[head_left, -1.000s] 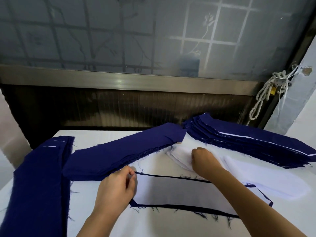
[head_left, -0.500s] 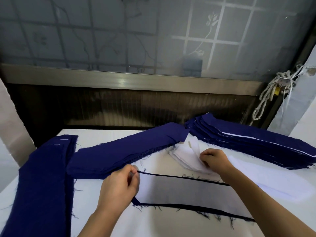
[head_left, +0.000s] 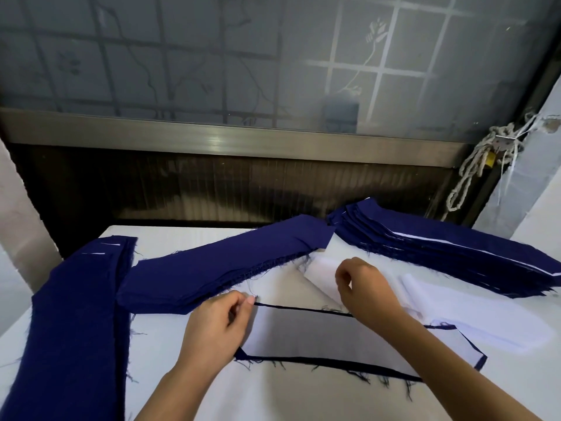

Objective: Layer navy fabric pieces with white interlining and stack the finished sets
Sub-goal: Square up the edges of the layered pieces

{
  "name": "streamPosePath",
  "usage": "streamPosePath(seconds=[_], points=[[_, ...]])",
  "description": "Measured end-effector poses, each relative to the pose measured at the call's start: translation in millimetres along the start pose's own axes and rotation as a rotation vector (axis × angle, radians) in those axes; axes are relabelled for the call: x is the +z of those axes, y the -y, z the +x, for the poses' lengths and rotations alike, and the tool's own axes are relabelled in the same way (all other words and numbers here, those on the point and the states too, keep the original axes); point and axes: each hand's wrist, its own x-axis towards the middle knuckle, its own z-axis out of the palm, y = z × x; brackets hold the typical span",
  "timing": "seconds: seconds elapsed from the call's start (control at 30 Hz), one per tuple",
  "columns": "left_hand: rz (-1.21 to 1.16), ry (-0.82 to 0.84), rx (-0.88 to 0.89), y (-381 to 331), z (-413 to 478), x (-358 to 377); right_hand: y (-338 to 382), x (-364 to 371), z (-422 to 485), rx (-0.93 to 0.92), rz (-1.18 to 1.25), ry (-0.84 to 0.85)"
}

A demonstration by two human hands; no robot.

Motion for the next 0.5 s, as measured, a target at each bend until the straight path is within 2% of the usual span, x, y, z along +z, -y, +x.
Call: streamPosePath(seconds=[0.23,0.5], points=[[0.011,0.011,0.005,5.7,0.0,4.3,-17.9,12.1,18.6,0.071,-0.288,0.172],[0.015,0.023,0.027,5.6,-0.7,4.4,-21.7,-4.2,33.5,0.044,-0.316,0.380]])
